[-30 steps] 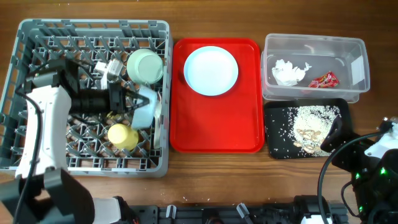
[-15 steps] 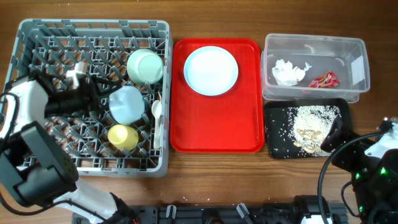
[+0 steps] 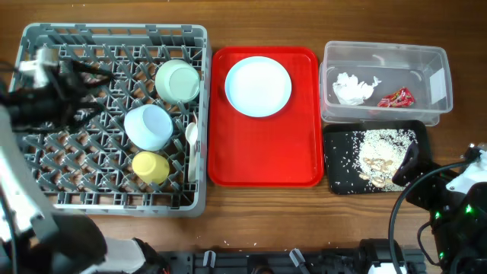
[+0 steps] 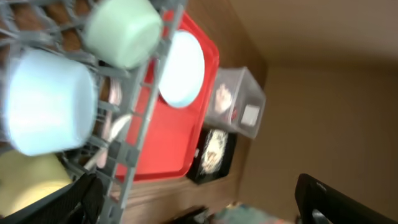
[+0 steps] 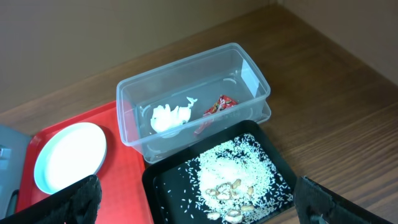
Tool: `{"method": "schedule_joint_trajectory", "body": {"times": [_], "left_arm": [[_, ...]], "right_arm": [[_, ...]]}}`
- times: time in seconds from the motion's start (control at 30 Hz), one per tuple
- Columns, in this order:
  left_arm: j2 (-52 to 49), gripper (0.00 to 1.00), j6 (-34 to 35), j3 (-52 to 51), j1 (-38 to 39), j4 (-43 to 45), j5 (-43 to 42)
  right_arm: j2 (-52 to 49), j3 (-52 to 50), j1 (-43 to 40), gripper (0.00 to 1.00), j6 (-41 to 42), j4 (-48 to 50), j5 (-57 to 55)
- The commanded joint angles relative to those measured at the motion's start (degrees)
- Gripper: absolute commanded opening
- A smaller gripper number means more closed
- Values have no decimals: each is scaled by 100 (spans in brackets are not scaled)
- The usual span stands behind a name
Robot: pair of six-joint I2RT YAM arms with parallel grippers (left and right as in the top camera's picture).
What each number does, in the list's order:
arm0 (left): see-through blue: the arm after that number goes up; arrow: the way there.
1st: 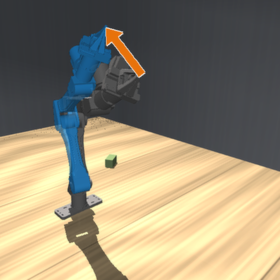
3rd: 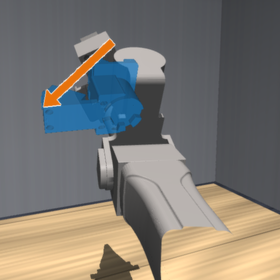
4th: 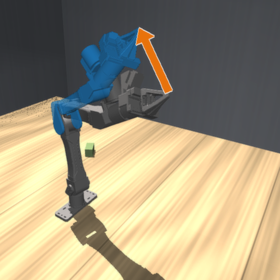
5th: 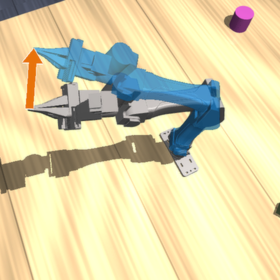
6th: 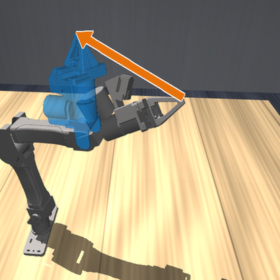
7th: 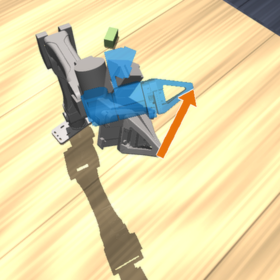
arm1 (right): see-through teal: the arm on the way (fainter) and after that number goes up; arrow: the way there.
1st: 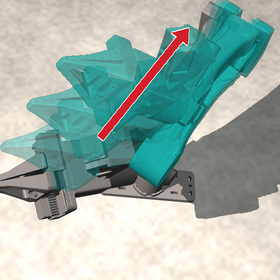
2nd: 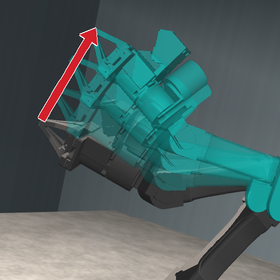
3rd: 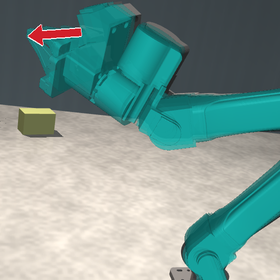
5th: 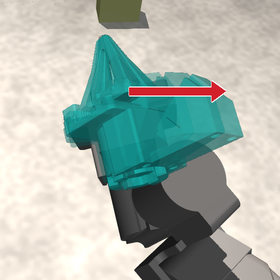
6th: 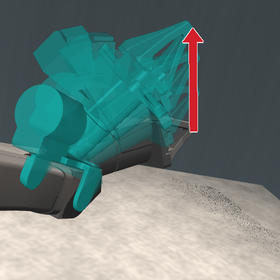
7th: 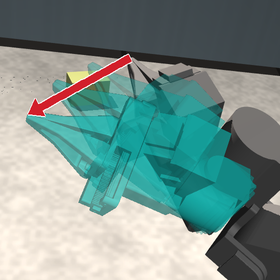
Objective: Sort waste into correct bins and load items into the dishwasher rack
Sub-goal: 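Reach the left gripper to the white plate edge and grasp it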
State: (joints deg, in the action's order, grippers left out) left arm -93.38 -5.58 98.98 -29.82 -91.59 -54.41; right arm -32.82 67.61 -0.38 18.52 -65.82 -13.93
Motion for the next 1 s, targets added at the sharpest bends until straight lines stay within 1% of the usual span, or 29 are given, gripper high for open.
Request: {"method": "schedule_joint_trajectory", "body": {"times": [0.0,0.07,0.1,0.13,0.17,0.2,0.27,0.3,0.33,0.37,0.43,0.53,0.57,0.67,0.87,0.97], "left_arm": [[229,100,354,76,1163,518,-15],[149,100,358,31,2000,1198,-214],[70,94,466,24,2509,1574,-208],[-31,67,520,24,3021,2011,-184],[-129,60,780,24,3425,2417,-2],[-258,52,1281,24,3880,2848,588],[-546,49,2240,24,4684,3421,2343],[-693,47,2524,24,5040,3626,3099],[-879,46,2712,24,5403,3856,3783],[-1104,45,2752,24,5783,4148,4356],[-1552,45,2754,24,6343,4662,5045],[-2323,46,2752,24,6867,5362,5263],[-2505,47,2752,24,6926,5493,5261],[-2973,44,2752,24,6979,5753,5259],[-3856,43,2747,24,6972,5978,5305],[-4015,42,2747,24,6972,5945,5659]], "right_arm": [[13,-13,9,100,-37,15,28],[13,-13,9,100,-37,15,28],[13,-13,9,100,-35,15,28],[13,-13,9,100,-35,15,28],[13,-13,9,100,-35,15,28],[13,-13,9,100,-35,15,28],[13,-13,9,100,-35,15,28],[13,-13,9,100,-35,15,28],[13,-13,9,100,-37,15,28],[13,-13,9,100,-37,15,28],[13,-13,9,100,-37,15,28],[13,-13,9,100,-35,15,28],[13,-13,9,100,-35,15,28],[13,-13,9,100,-35,15,28],[13,-13,9,100,-35,15,28],[13,-13,9,100,-35,15,28]]}}
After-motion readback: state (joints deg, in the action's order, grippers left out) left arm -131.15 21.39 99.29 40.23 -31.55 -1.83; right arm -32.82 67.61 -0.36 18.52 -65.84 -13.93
